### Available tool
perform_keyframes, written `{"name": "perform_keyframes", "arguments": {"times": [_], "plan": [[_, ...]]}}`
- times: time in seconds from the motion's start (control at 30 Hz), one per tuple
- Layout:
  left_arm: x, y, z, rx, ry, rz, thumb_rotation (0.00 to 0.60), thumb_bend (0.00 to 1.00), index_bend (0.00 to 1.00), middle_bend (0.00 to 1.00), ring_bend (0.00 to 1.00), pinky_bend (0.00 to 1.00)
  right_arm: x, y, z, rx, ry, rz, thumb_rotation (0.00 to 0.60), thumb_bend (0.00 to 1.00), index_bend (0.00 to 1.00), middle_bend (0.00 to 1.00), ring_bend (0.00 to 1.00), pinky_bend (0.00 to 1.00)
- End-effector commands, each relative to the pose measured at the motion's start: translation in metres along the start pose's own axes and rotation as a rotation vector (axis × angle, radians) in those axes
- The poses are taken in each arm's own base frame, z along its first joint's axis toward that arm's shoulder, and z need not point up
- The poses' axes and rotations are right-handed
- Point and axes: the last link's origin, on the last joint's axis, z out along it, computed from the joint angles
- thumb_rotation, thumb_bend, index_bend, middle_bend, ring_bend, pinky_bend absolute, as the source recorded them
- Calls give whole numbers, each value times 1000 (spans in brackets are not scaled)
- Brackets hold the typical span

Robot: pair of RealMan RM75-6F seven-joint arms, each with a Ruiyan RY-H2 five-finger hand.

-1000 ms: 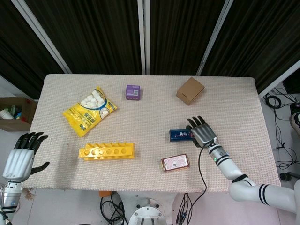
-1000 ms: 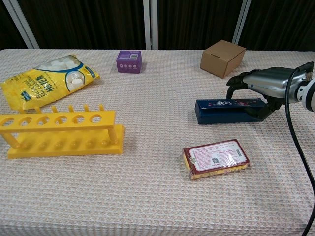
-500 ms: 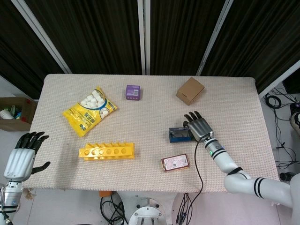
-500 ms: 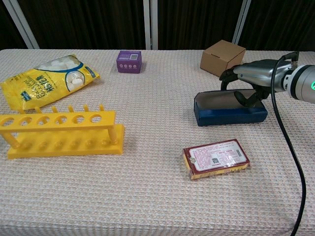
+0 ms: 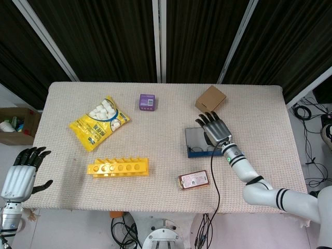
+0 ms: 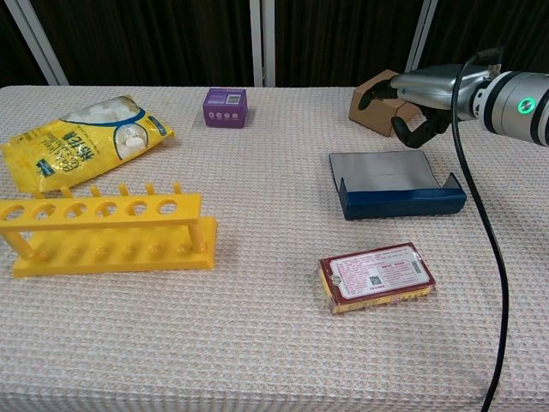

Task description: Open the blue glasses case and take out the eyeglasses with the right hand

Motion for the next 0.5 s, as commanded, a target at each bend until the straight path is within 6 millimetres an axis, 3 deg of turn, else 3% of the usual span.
{"name": "perform_keyframes", "arguments": {"times": [0.03,0.27,0.5], "plan": [[0,1,1,-5,1,-2,600,24,216,155,118,140,-10,0,-36,97,-21,-55,600,779,200,83,0,0],[1,6,2,-24,11,1,600,24,216,155,118,140,-31,1,-69,206,-48,-180,600,827,290,42,0,0],[3,7,-1,-23,17,1,600,24,216,155,118,140,-45,-6,-73,299,-44,-268,600,905,313,11,0,0]]}}
